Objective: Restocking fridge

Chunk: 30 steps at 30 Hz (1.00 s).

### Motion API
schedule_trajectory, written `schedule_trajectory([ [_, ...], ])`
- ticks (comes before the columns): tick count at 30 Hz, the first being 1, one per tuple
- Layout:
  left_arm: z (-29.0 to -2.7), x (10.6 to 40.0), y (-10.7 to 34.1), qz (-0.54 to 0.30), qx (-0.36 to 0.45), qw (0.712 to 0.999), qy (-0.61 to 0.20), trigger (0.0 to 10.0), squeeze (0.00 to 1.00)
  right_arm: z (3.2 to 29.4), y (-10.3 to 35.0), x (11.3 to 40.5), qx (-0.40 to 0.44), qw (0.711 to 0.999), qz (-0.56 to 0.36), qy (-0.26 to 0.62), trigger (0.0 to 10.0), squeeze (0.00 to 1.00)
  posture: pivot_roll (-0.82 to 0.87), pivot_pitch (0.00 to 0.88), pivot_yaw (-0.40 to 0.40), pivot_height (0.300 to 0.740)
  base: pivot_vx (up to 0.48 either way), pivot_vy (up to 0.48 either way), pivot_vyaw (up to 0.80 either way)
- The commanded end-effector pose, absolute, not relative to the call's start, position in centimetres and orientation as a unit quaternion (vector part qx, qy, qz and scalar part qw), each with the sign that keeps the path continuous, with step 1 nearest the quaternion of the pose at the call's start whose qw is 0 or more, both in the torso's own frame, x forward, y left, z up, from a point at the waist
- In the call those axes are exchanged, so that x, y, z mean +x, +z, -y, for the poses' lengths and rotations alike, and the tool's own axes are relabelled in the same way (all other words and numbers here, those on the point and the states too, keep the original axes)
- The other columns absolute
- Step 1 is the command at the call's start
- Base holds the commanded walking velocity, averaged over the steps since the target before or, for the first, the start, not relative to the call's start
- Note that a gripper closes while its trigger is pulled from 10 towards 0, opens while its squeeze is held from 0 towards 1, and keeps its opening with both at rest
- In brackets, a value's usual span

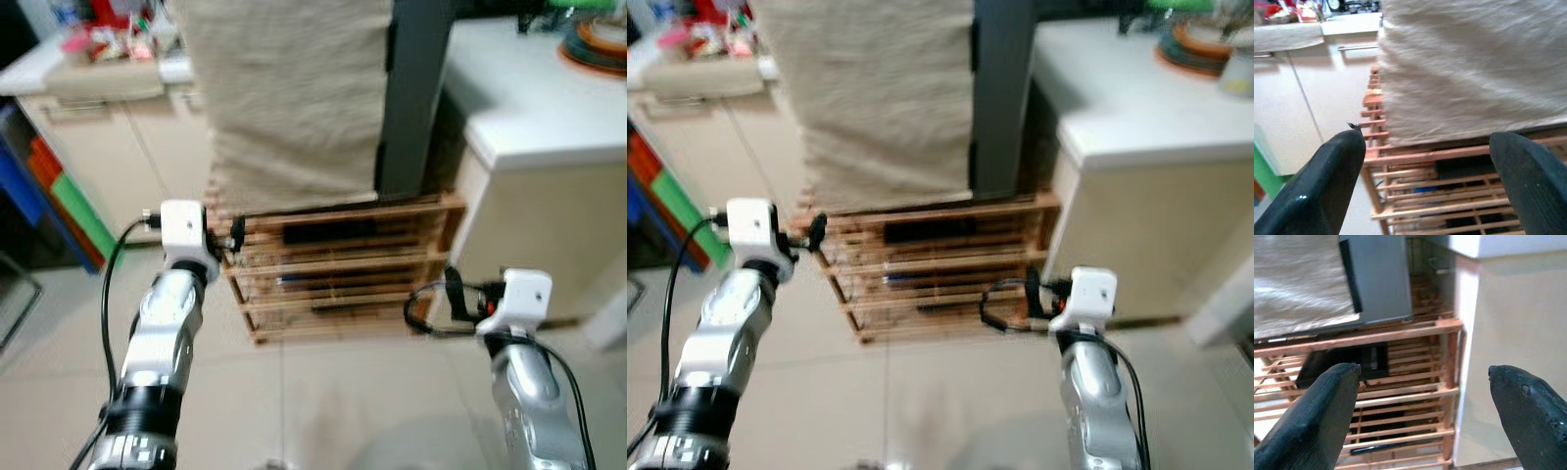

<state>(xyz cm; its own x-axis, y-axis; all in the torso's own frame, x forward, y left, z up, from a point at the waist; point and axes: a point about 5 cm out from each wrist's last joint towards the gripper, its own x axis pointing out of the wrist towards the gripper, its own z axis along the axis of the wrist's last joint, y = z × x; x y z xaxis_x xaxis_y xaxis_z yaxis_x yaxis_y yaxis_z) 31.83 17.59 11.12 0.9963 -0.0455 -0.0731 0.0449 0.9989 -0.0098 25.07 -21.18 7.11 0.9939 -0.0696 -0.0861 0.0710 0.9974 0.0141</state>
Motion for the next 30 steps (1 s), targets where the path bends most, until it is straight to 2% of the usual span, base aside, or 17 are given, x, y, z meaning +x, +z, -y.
schedule_trajectory([
  [1, -17.4, 32.1, 11.2, -0.039, -0.007, 0.999, -0.023, 10.0, 0.0, 21.6, 7.0, 24.7, 0.012, 0.998, -0.041, -0.045, 10.0, 0.07, -0.08, 0.0, 0.096, 0.74, 0.0, 0.48, 0.0],
  [11, -17.7, 32.3, 11.1, -0.039, 0.009, 0.999, -0.013, 10.0, 0.0, 21.8, 6.1, 23.7, 0.009, 0.997, -0.056, -0.048, 10.0, 0.07, -0.09, 0.0, 0.096, 0.74, 0.0, 0.48, 0.0],
  [12, -17.5, 32.3, 10.9, -0.042, 0.035, 0.998, -0.009, 10.0, 0.0, 21.8, 5.7, 23.1, 0.007, 0.997, -0.064, -0.048, 10.0, 0.07, -0.09, 0.0, 0.096, 0.74, 0.0, 0.0, 0.0],
  [17, -16.9, 32.1, 11.5, -0.02, 0.027, 0.999, -0.042, 10.0, 0.0, 22.1, 5.3, 21.8, 0.0, 0.996, -0.072, -0.047, 10.0, 0.07, -0.09, 0.0, 0.099, 0.74, 0.0, 0.0, 0.0],
  [21, -17.3, 32.1, 11.2, -0.024, 0.032, 0.999, -0.037, 10.0, 0.0, 22.9, 4.9, 20.6, 0.008, 0.994, -0.08, -0.07, 10.0, 0.07, -0.1, 0.0, 0.103, 0.74, 0.379, 0.294, 0.0],
  [30, -17.1, 31.9, 10.7, -0.029, 0.017, 0.999, -0.04, 10.0, 0.0, 23.7, 6.0, 21.1, 0.0, 0.996, -0.049, -0.079, 10.0, 0.07, -0.11, 0.0, 0.104, 0.74, 0.379, 0.294, 0.0],
])
